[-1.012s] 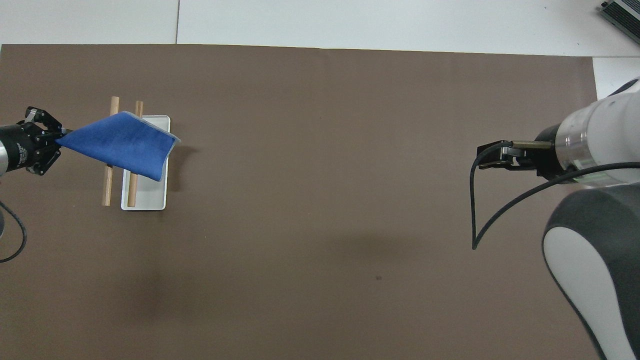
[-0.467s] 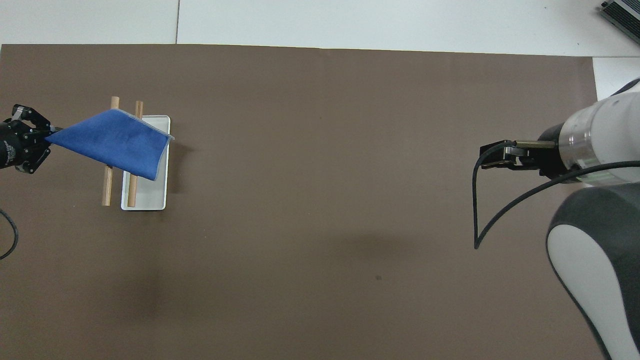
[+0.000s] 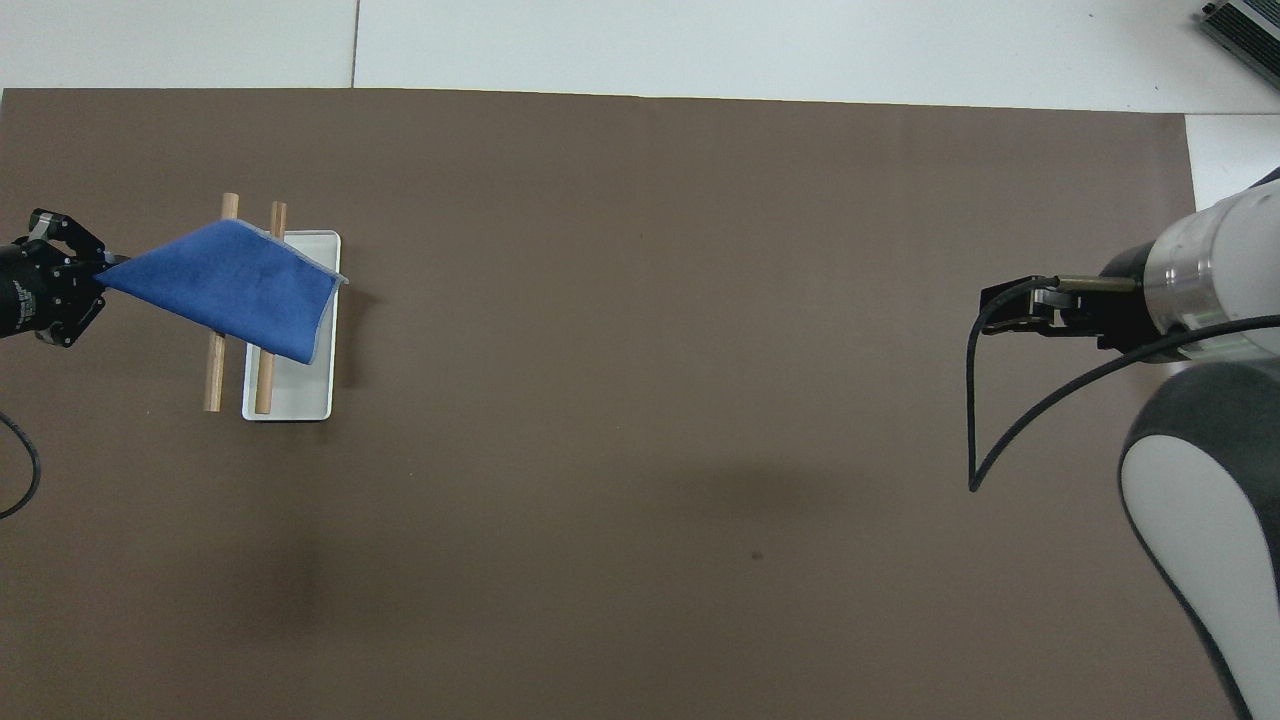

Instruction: Right arm passes towel to left arm to hang

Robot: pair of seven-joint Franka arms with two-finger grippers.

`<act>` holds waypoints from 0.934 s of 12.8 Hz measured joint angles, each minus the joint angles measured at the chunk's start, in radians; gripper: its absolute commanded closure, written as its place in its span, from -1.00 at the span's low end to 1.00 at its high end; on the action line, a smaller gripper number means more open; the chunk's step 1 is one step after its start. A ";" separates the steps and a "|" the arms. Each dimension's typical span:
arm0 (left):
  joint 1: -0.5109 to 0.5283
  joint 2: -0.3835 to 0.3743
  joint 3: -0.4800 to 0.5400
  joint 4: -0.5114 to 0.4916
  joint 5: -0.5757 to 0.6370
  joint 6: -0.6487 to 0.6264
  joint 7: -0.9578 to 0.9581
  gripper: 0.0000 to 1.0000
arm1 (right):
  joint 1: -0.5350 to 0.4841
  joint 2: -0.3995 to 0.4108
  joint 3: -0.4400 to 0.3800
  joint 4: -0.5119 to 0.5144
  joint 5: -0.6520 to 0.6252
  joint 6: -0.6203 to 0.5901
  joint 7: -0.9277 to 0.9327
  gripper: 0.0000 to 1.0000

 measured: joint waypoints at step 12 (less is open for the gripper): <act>0.003 -0.014 0.002 -0.087 0.001 0.000 0.285 -0.04 | 0.081 -0.003 -0.107 0.014 -0.001 -0.059 -0.005 -1.00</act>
